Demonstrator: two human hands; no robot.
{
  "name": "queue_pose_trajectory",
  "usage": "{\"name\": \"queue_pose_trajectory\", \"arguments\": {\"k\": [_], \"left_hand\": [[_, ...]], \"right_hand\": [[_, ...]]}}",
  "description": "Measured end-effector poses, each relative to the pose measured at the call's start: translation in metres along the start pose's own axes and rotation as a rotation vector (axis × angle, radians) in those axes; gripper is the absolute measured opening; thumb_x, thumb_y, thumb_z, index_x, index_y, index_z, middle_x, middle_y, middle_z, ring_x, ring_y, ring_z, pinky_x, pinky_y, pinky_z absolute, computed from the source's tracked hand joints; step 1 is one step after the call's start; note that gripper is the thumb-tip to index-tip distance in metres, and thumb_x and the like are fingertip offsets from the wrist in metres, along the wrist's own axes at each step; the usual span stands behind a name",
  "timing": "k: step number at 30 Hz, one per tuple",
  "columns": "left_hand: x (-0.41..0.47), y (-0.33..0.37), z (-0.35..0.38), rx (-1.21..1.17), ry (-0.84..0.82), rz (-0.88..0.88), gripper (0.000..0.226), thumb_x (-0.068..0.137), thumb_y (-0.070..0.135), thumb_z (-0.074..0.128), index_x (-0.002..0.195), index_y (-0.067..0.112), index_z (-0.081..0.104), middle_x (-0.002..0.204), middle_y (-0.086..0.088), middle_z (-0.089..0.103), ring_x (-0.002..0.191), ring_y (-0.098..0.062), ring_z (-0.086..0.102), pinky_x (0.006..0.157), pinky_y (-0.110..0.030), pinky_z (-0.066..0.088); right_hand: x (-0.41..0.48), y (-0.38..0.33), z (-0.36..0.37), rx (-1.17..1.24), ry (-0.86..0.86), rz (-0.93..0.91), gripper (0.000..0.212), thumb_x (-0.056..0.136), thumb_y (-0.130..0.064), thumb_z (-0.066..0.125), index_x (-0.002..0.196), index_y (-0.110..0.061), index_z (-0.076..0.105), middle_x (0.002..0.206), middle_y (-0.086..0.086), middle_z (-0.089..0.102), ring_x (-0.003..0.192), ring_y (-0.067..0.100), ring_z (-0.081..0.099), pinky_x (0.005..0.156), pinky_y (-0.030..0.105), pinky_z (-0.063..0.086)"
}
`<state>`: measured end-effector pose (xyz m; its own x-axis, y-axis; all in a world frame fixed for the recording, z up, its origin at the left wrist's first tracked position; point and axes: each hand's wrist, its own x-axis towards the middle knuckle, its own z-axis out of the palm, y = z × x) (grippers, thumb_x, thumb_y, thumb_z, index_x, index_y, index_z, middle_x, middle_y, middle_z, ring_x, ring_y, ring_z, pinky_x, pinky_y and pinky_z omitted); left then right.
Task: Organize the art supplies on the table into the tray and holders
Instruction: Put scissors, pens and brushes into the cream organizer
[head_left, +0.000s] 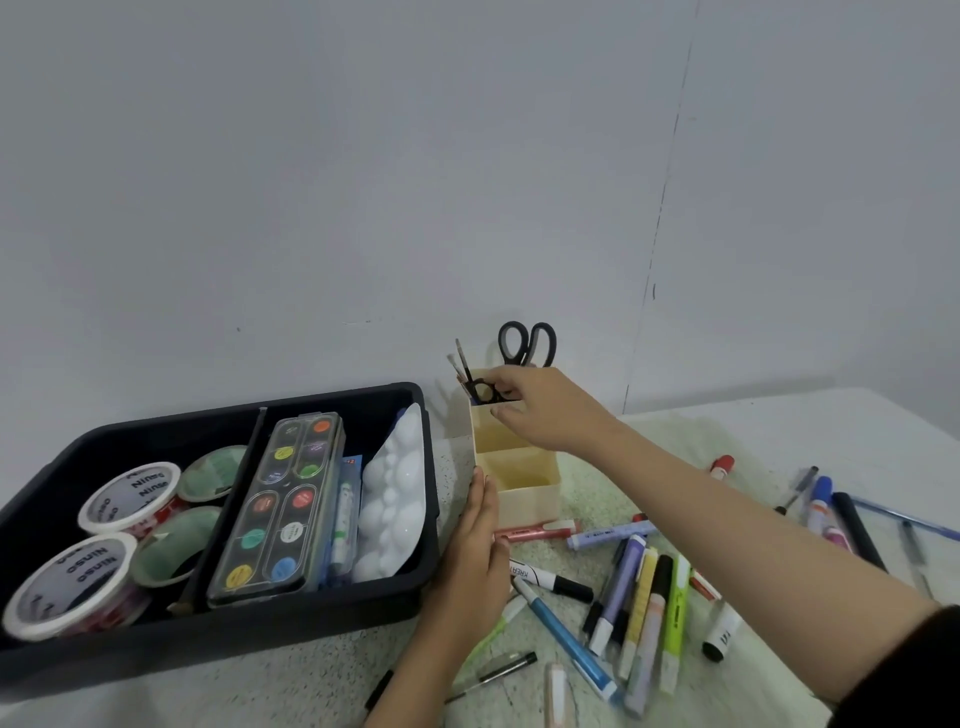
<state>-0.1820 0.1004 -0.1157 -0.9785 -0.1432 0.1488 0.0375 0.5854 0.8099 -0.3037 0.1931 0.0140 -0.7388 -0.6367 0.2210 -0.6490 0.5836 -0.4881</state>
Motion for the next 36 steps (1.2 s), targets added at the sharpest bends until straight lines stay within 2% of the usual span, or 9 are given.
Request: {"name": "queue_pose_trajectory", "arguments": {"k": [5,9,13,16,18,22,26,32,36], "left_hand": [[-0.008,0.006,0.002,-0.006,0.003,-0.001,0.066,0.098,0.006,0.037,0.147,0.029,0.0,0.139,0.041,-0.017,0.127,0.024,-0.007,0.095,0.007,0.008],[-0.013,0.014,0.003,-0.092,0.03,-0.039,0.069,0.098,0.005,0.04,0.149,0.03,0.001,0.145,0.031,-0.019,0.135,0.008,0.0,0.113,-0.019,0.021],[-0.014,0.022,0.005,-0.149,0.032,-0.076,0.069,0.097,0.003,0.041,0.149,0.031,0.005,0.148,0.027,-0.011,0.134,0.008,0.008,0.109,-0.017,0.025],[-0.015,0.022,0.006,-0.153,0.024,-0.089,0.071,0.096,0.002,0.041,0.148,0.034,0.005,0.148,0.029,-0.01,0.139,0.001,0.01,0.114,-0.03,0.026],[-0.017,0.019,0.008,-0.159,0.026,-0.104,0.073,0.096,0.002,0.041,0.147,0.038,0.004,0.148,0.029,-0.007,0.14,0.001,0.008,0.115,-0.027,0.02],[-0.032,0.016,0.014,-0.093,0.085,-0.097,0.071,0.095,0.002,0.043,0.148,0.037,0.01,0.151,0.023,0.011,0.14,0.001,0.011,0.108,-0.017,0.016],[-0.044,0.015,0.015,0.135,0.173,-0.06,0.048,0.095,0.007,0.044,0.137,0.03,0.043,0.131,0.02,0.041,0.126,0.002,0.033,0.102,-0.015,0.028],[-0.032,0.019,0.013,0.328,0.016,0.119,0.034,0.092,0.008,0.047,0.119,0.023,0.063,0.119,0.013,0.061,0.113,0.002,0.047,0.103,-0.019,0.036],[-0.021,0.032,0.014,0.39,-0.151,0.104,0.032,0.089,0.019,0.053,0.119,0.026,0.063,0.12,0.013,0.061,0.115,-0.002,0.049,0.1,-0.028,0.042]], "right_hand": [[-0.049,0.026,0.022,-0.192,0.166,-0.026,0.046,0.094,-0.02,0.049,0.139,-0.016,0.042,0.138,0.003,0.049,0.124,0.022,0.045,0.101,0.031,0.035],[-0.087,0.05,0.039,-0.05,0.131,0.129,0.052,0.097,-0.027,0.045,0.147,-0.023,0.03,0.139,0.0,0.049,0.125,0.018,0.044,0.098,0.027,0.035],[-0.098,0.064,0.046,0.051,0.012,0.182,0.051,0.098,-0.03,0.043,0.147,-0.032,0.027,0.128,0.004,0.06,0.116,0.02,0.055,0.095,0.03,0.043],[-0.098,0.064,0.042,0.178,0.011,0.18,0.05,0.098,-0.024,0.044,0.146,-0.028,0.031,0.14,-0.004,0.05,0.125,0.014,0.049,0.099,0.019,0.034],[-0.1,0.063,0.039,0.169,-0.003,0.177,0.05,0.098,-0.023,0.044,0.146,-0.025,0.032,0.143,-0.004,0.046,0.127,0.014,0.046,0.101,0.021,0.032],[-0.111,0.069,0.034,-0.173,0.036,0.188,0.037,0.096,-0.017,0.043,0.132,-0.021,0.051,0.125,0.001,0.059,0.114,0.019,0.051,0.092,0.029,0.039],[-0.127,0.081,0.024,-0.55,0.008,0.187,0.028,0.094,-0.018,0.042,0.112,-0.021,0.062,0.102,-0.001,0.063,0.098,0.019,0.051,0.075,0.029,0.027],[-0.139,0.104,0.006,-0.405,0.012,0.266,0.025,0.091,-0.018,0.047,0.105,-0.02,0.068,0.097,-0.001,0.068,0.083,0.016,0.058,0.065,0.026,0.033],[-0.143,0.12,-0.012,-0.585,0.022,0.32,0.032,0.091,-0.014,0.045,0.114,-0.025,0.063,0.105,-0.002,0.064,0.096,0.017,0.056,0.069,0.025,0.031]]}}
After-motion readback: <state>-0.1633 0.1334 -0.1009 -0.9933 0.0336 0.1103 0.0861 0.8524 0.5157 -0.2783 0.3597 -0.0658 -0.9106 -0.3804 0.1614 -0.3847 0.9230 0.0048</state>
